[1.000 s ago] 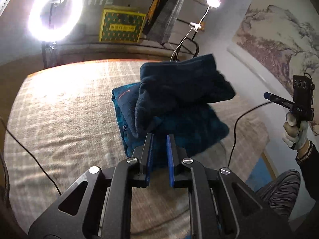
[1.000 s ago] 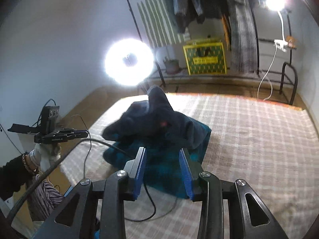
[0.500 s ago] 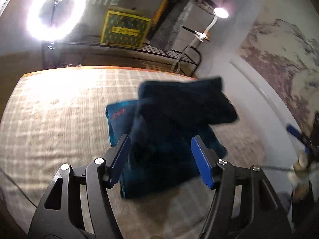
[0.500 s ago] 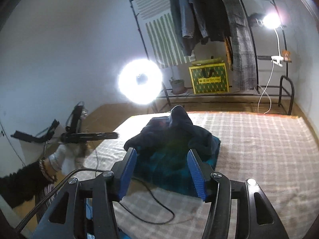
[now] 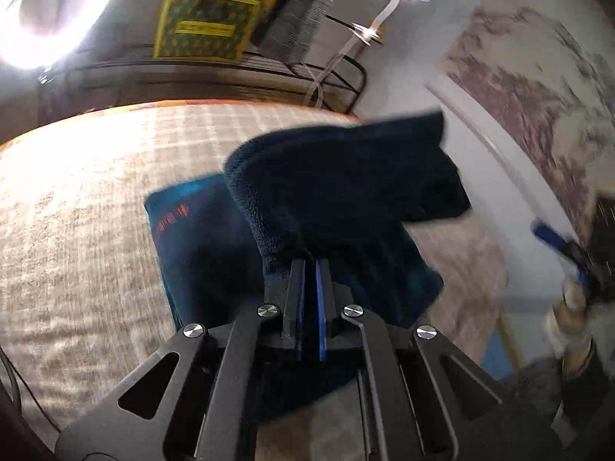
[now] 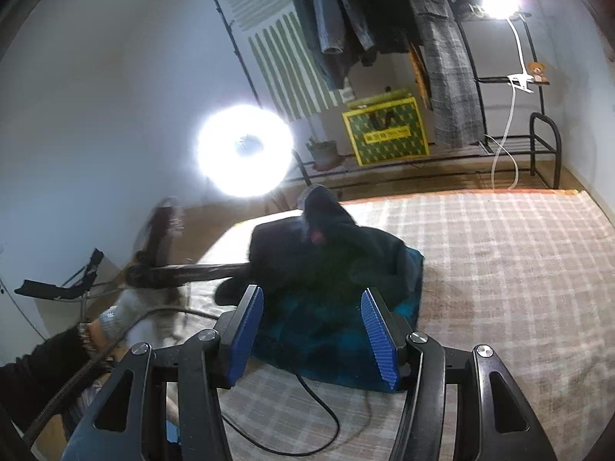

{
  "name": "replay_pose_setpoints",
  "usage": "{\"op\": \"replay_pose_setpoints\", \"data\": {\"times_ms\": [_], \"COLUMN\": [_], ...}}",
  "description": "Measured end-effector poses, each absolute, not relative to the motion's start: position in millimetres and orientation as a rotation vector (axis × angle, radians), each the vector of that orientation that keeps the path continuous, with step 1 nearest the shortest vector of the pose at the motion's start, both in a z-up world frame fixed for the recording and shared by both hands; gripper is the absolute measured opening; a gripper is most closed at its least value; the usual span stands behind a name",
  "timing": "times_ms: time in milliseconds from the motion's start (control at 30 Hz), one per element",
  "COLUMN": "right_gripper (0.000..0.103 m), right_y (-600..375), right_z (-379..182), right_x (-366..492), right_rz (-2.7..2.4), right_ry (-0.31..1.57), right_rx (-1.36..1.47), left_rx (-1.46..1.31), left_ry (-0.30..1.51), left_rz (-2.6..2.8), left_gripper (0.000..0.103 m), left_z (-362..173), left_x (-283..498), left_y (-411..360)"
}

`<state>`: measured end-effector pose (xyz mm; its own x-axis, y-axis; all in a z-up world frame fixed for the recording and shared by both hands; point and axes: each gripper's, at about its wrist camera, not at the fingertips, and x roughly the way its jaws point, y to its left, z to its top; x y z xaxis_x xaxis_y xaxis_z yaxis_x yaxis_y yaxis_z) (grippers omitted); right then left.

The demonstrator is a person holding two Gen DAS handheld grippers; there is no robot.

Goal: Fold large clothes

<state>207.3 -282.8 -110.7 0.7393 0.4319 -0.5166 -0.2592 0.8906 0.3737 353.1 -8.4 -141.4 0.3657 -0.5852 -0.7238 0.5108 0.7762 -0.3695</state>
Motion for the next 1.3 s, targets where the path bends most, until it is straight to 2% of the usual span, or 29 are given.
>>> {"op": "replay_pose_setpoints", "data": {"times_ms": [233,467,500,567,633,700,767,800,833,900,967,1033,1067,1233,1267,1300], "right_gripper": [0.058,0.058,0.060,0.070,0.085,0.086,0.073,0.039,0.017,0.012,0.011,0.011,0.011,0.013,0.016,0.027], "right_y": [-293.1,-271.2,-268.3,-261.0,-248.3,-236.0,-220.1,-213.2,-205.6,-196.4,-193.0,-193.3,-196.1,-213.4,-217.6,-223.1], "right_z": [-119.3,-114.0,-115.2,-118.0,-117.5,-119.3,-124.8,-128.3,-133.4,-143.2,-149.2,-160.4,-167.0,-202.7,-201.2,-196.6], "right_x": [228.5,274.3,283.2,299.5,309.3,316.4,321.0,322.0,322.0,310.0,286.8,258.4,251.6,229.2,227.2,223.9], "right_rz": [0.341,0.353,0.371,0.448,0.479,0.493,0.495,0.493,0.499,0.510,0.536,0.556,0.553,0.510,0.516,0.527], "right_ry": [0.654,0.619,0.619,0.613,0.615,0.627,0.659,0.683,0.724,0.772,0.784,0.811,0.831,0.941,0.943,0.935], "right_rx": [0.355,0.349,0.368,0.411,0.371,0.318,0.248,0.210,0.163,0.094,0.012,-0.091,-0.117,-0.171,-0.158,-0.142], "left_rx": [0.079,-0.054,-0.091,-0.153,-0.204,-0.211,-0.225,-0.233,-0.239,-0.252,-0.294,-0.353,-0.375,-0.498,-0.526,-0.546], "left_ry": [0.963,0.942,0.930,0.920,0.912,0.907,0.910,0.911,0.914,0.923,0.941,0.960,0.967,1.088,1.126,1.149], "left_rz": [-0.729,-0.664,-0.645,-0.614,-0.584,-0.565,-0.553,-0.552,-0.551,-0.538,-0.528,-0.521,-0.515,-0.481,-0.483,-0.485], "left_gripper": [0.002,0.002,0.002,0.003,0.003,0.003,0.003,0.003,0.003,0.003,0.012,0.045,0.050,0.053,0.053,0.053], "left_z": [-144.8,-129.2,-124.3,-118.9,-117.1,-117.0,-118.2,-118.2,-118.5,-119.7,-122.5,-129.2,-132.7,-169.7,-179.9,-186.3], "left_x": [297.2,284.4,287.2,292.2,297.4,301.5,304.1,305.7,306.6,308.1,313.0,317.1,318.4,330.1,331.8,332.8], "left_y": [-7.4,30.0,38.5,52.4,65.1,70.2,74.1,75.5,76.5,79.3,84.5,90.9,92.8,90.9,88.4,86.3]}}
